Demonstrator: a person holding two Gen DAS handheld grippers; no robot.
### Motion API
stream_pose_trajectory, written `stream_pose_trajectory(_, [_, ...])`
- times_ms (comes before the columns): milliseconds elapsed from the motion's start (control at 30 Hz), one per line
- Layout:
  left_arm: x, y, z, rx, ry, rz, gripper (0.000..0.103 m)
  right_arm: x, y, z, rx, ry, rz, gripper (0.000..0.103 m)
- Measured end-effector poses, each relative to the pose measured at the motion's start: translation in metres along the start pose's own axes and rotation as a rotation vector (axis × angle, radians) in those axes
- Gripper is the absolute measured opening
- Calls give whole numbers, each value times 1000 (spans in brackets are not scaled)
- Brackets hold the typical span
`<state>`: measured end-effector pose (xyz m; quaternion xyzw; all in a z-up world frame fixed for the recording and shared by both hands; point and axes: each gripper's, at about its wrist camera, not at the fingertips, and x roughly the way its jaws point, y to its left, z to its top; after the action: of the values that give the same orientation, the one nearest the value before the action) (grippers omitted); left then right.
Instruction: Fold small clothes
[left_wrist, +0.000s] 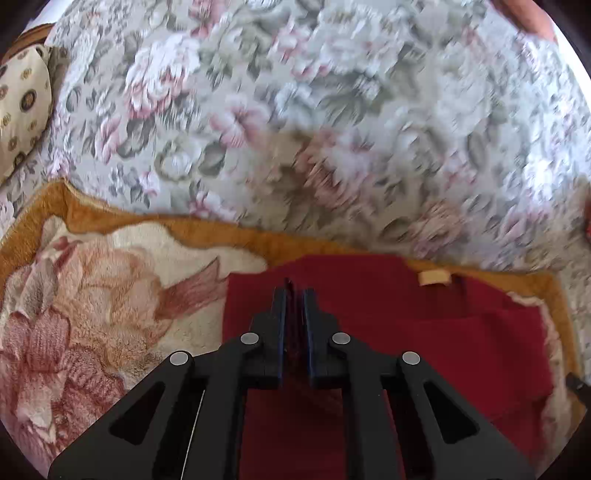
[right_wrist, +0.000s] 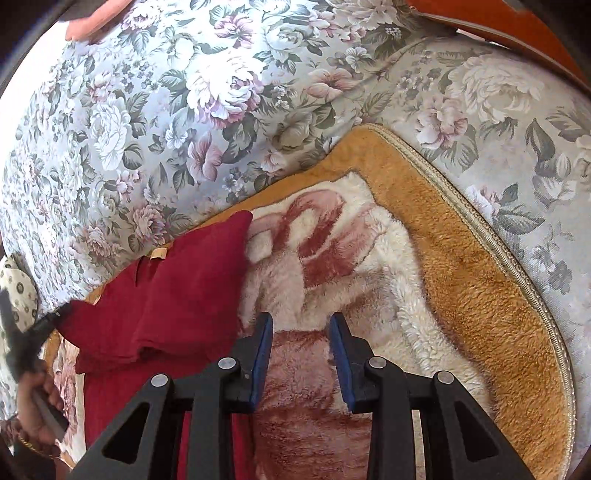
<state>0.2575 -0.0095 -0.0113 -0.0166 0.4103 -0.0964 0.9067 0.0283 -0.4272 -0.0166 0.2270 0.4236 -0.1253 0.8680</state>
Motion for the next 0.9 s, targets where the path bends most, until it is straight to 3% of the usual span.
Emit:
stream_pose_trajectory(133, [20,23,-8,-67,95,22,19,3,-5,1,25,-3,2,30])
stream_pose_trajectory(167, [23,32,-9,-98,112,11,28,3,-5,2,23,-6,5,30])
stream_pose_trajectory(200, [22,38,-9,-117,114,8,39,5,-4,3,17,-10,14,30])
stream_pose_trajectory(267, [13,51,-9,-145,86,25,49,8,2,5,-3,-22,35,30])
stream_pose_trajectory(333, [-5,59,-10,-153,19,92,49,8,13,7,-51,-54,71,30])
stream_pose_trajectory(400, [-22,59,-12,-168,-39,43,49,7,34,8,-165,-114,94,30])
stream_pose_trajectory(467, [-36,42,-20,-123,-77,-97,47,7,58,6,-291,-168,126,30])
stream_pose_trajectory(500, [-40,31,-25,-84,-85,-143,39,10,66,6,-322,-169,143,24])
stream_pose_trajectory(567, [-42,0,-36,23,-80,-225,35,20,78,6,-337,-118,165,17])
stream_pose_trajectory(600, [-38,-8,-38,51,-68,-219,33,24,82,5,-344,-93,166,15])
stream_pose_trajectory(667, [-12,-14,-48,94,20,-121,33,32,90,2,-370,-50,139,11])
stream_pose_trajectory(733, [9,-1,-58,69,92,-66,16,44,93,-2,-385,19,172,11])
stream_pose_trajectory(833, [2,18,-65,12,54,-74,7,78,96,-22,-470,205,225,11])
stream_pose_trajectory(867, [1,19,-66,6,53,-77,7,76,96,-25,-523,155,237,10])
stream_pose_trajectory(900, [-1,19,-67,5,51,-76,7,75,94,-23,-525,169,252,10])
